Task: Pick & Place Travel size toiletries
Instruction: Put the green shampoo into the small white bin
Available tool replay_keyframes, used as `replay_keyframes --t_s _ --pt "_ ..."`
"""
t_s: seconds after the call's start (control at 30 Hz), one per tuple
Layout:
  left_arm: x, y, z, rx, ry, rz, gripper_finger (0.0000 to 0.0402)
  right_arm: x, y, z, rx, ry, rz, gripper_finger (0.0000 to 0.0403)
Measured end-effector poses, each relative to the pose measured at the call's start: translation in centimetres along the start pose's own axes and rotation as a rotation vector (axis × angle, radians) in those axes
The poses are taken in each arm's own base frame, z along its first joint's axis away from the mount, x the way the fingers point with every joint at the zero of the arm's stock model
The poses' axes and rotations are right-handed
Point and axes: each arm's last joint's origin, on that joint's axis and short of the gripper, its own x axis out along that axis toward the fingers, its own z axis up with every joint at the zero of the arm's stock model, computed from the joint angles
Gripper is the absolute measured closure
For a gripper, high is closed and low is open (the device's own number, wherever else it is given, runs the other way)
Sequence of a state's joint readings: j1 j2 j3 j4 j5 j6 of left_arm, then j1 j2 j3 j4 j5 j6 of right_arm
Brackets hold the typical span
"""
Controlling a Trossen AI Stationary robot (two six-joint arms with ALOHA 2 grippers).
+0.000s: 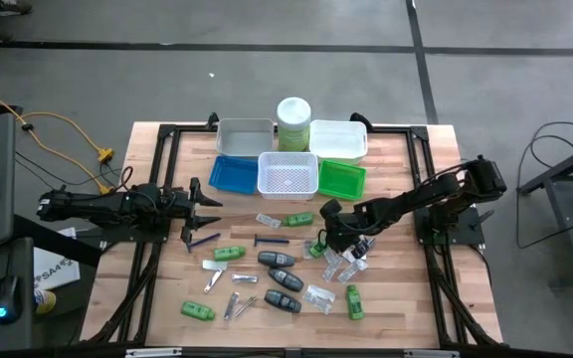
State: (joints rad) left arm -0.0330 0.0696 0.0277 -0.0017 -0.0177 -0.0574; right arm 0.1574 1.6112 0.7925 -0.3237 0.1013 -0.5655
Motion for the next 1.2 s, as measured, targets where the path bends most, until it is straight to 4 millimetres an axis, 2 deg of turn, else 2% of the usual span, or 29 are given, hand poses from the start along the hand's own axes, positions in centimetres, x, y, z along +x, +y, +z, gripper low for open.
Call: replay_keyframes --t_s 0.2,0.73,1.0,1.2 --pt "0.0 0.0 0.0 0.000 0.000 0.000 0.0213 0.0 0.0 0.1 0.001 -0.013 0.004 0.0230" --pt "0.0 0.0 0.0 0.000 0.000 0.000 0.0213 0.1 -1.1 -0.4 0.028 -0.044 0.016 0.0258" --pt "0.0 0.0 0.0 0.000 0.000 0.000 0.0213 0.1 -1.1 -0.4 0.018 -0.064 0.046 0.0237" --pt "0.0 0.0 0.0 0.000 0.000 0.000 0.0213 1.0 -1.0 -0.5 0.015 -0.060 0.065 0.0227"
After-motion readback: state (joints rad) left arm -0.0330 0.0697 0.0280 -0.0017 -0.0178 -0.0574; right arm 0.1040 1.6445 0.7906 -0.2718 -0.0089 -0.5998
